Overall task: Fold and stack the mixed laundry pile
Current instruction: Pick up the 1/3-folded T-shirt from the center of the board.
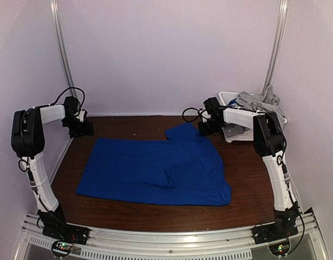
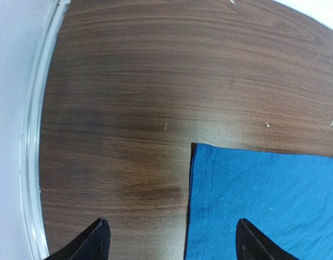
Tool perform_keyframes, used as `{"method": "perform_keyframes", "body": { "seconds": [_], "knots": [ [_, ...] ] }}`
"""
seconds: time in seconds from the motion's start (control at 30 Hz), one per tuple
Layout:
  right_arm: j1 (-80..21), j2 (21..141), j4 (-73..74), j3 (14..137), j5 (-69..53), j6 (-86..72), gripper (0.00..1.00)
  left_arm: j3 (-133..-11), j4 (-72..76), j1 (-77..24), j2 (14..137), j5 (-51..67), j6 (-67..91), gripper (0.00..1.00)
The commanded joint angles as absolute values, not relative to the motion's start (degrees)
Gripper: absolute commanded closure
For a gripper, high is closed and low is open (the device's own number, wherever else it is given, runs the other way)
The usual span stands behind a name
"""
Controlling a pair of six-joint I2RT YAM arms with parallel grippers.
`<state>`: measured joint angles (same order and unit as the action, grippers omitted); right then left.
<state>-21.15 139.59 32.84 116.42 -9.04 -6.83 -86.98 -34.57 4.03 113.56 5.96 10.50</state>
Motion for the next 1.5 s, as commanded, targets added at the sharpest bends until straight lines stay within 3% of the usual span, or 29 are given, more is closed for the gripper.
{"method": "perform_keyframes", "body": {
  "seconds": [0.0, 0.3, 0.53, 0.87, 1.03, 1.47],
  "knots": [
    [-20.79, 141.37, 33.22, 119.44, -8.26, -7.38, 1.0, -89.96, -35.4, 3.87, 117.19, 11.6, -1.74, 0.21],
    [-20.74, 141.8, 33.9, 120.0, -10.0, -8.09, 1.0, -89.72, -25.95, 3.87, 119.45, 16.93, -13.77, 0.26],
    [-20.75, 141.75, 34.03, 119.49, -10.5, -8.09, 1.0, -94.91, -28.04, 3.86, 123.98, 19.53, -19.58, 0.41],
    [-20.74, 141.76, 33.82, 119.0, -10.7, -8.44, 1.0, -102.62, -32.3, 3.87, 129.23, 20.51, -22.04, 0.47],
    [-20.74, 141.79, 34.11, 119.02, -10.31, -8.11, 1.0, -104.62, -35.45, 3.79, 131.39, 22.4, -24.72, 0.57],
    [-20.57, 141.78, 34.28, 118.74, -10.23, -7.65, 1.0, -104.6, -36.87, 4.27, 132.44, 26.33, -28.01, 0.58]
  ]
}}
